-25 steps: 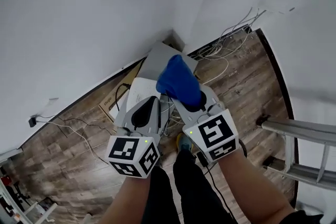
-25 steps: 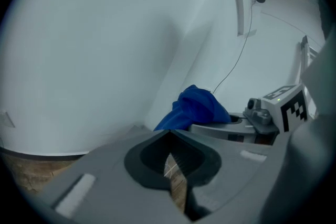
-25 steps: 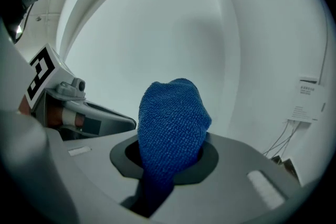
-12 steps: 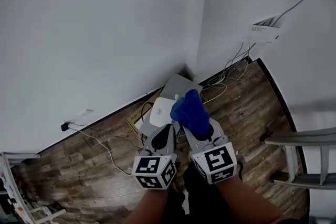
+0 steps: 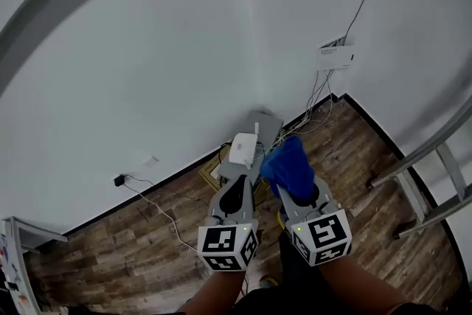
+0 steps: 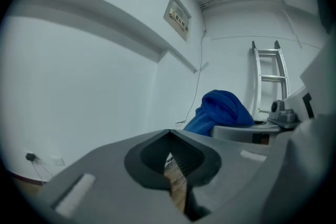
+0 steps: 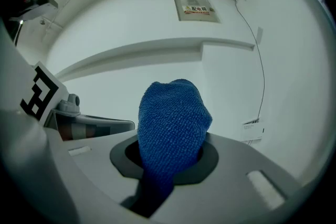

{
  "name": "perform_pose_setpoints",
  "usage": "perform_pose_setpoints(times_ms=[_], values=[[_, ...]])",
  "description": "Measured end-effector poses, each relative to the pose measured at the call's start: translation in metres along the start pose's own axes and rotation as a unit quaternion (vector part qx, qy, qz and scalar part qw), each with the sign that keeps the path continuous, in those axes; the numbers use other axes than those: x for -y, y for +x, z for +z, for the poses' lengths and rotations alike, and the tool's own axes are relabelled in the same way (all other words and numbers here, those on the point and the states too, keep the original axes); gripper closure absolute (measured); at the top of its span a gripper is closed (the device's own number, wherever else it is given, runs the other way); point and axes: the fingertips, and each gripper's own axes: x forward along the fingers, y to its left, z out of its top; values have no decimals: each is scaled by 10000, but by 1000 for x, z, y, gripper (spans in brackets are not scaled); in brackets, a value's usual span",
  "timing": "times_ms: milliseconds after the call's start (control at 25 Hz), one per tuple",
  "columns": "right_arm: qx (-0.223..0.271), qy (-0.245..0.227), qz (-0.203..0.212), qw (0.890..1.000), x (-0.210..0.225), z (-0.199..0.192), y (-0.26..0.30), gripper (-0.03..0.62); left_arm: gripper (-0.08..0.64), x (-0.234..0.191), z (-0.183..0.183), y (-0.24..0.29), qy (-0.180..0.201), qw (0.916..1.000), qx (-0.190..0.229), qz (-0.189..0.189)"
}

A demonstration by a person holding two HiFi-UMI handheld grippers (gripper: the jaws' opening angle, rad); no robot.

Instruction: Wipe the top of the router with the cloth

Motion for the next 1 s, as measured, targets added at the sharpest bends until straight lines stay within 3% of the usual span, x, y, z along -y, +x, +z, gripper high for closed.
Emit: perform_pose_setpoints(times_ms=[160, 360, 640, 1000], values=[[108, -212, 157, 9996, -72, 32, -59, 491, 558, 12, 26, -94, 100, 9996, 220, 148], [238, -352, 227, 9988, -118, 61, -73, 491, 558, 10, 51, -147, 235, 9974, 531, 415], [406, -494, 171, 9978, -139, 81, -96, 491, 558, 12, 72, -178, 485, 9927, 882, 659], [367, -416, 3, 9985, -123, 69, -128, 492, 558, 40, 57, -182, 461, 9940, 805, 578]])
